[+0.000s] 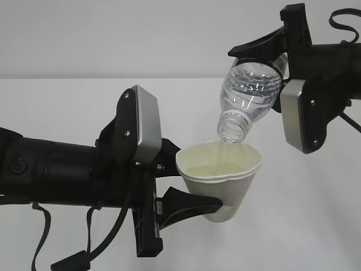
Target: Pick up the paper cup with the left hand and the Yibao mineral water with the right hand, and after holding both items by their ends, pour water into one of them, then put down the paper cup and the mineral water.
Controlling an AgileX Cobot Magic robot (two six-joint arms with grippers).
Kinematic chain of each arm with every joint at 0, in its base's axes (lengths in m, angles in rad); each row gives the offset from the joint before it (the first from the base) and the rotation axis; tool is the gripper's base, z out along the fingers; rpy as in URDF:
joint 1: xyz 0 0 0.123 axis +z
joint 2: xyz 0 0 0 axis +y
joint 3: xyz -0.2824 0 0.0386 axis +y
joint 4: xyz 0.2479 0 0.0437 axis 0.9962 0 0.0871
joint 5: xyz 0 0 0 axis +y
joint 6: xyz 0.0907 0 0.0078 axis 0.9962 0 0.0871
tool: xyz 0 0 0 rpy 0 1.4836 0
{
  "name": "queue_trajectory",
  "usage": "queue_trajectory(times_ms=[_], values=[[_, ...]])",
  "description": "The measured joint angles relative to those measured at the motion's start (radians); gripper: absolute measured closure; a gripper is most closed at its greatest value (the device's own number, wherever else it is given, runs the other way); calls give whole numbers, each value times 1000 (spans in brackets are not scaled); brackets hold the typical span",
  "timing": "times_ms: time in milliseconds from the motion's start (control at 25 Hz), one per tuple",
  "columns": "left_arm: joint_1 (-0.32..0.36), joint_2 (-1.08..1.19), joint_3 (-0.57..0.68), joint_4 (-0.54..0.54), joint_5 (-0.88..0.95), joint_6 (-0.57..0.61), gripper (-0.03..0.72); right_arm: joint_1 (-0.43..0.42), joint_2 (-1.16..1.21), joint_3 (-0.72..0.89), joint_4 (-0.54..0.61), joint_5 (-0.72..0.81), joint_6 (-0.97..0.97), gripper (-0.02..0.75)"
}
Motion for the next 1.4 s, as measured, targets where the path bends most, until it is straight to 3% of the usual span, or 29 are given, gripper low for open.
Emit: queue_trajectory(times_ms=[1400], values=[[0, 0, 0, 24, 4, 0, 326, 0, 0, 0, 5, 0, -17, 285]])
